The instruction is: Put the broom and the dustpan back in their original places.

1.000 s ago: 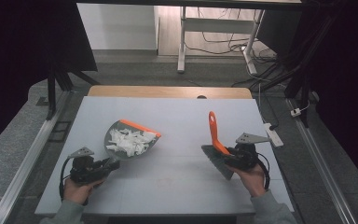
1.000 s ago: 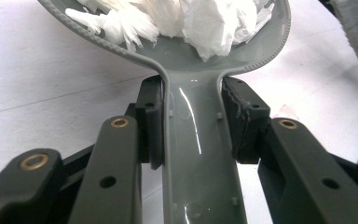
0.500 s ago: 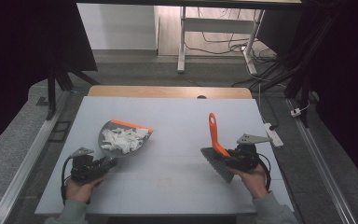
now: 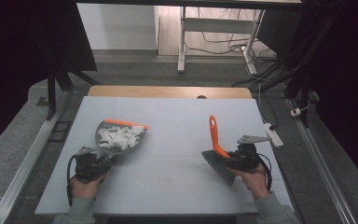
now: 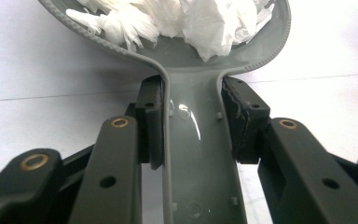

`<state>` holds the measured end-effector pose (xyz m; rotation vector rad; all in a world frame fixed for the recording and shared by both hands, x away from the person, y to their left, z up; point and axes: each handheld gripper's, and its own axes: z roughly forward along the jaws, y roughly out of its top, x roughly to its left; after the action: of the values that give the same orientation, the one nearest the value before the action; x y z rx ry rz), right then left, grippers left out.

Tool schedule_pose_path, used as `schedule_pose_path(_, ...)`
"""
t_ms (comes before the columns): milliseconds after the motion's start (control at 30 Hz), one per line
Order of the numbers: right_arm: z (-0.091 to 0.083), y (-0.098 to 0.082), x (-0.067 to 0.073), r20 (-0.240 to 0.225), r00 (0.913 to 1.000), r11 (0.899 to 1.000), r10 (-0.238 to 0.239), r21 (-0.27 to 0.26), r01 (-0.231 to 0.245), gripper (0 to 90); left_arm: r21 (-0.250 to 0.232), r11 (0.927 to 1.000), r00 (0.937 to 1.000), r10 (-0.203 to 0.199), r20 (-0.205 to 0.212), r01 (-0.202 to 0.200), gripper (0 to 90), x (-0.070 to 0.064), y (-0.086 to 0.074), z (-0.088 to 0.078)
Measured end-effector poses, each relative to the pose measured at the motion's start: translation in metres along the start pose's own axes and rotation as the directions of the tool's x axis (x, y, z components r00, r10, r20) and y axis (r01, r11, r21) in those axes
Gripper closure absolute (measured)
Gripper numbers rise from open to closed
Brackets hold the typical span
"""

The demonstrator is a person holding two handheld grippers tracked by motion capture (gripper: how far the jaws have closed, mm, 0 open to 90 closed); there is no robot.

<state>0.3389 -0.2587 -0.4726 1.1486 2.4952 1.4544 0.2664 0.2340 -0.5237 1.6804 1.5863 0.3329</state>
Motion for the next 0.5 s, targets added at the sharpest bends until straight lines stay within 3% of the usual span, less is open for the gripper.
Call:
schedule_pose_path(233, 0.006, -0.002, -0.001, -0.01, 0.9999, 0.999, 0.006, 0.033, -0.006, 70.5, 0.009, 0.9995, 0.9995, -0.031, -0.008, 0.031, 61.0, 0.003, -0.001, 0.005)
schedule_pose_path(500, 0.017, -0.005, -0.006, 0.019, 0.9997, 0.996, 0.013, 0.093, -0.014, 70.5, 0.037, 0.9981, 0.9986, -0.05, -0.017, 0.05, 61.0, 0.004, -0.002, 0.013)
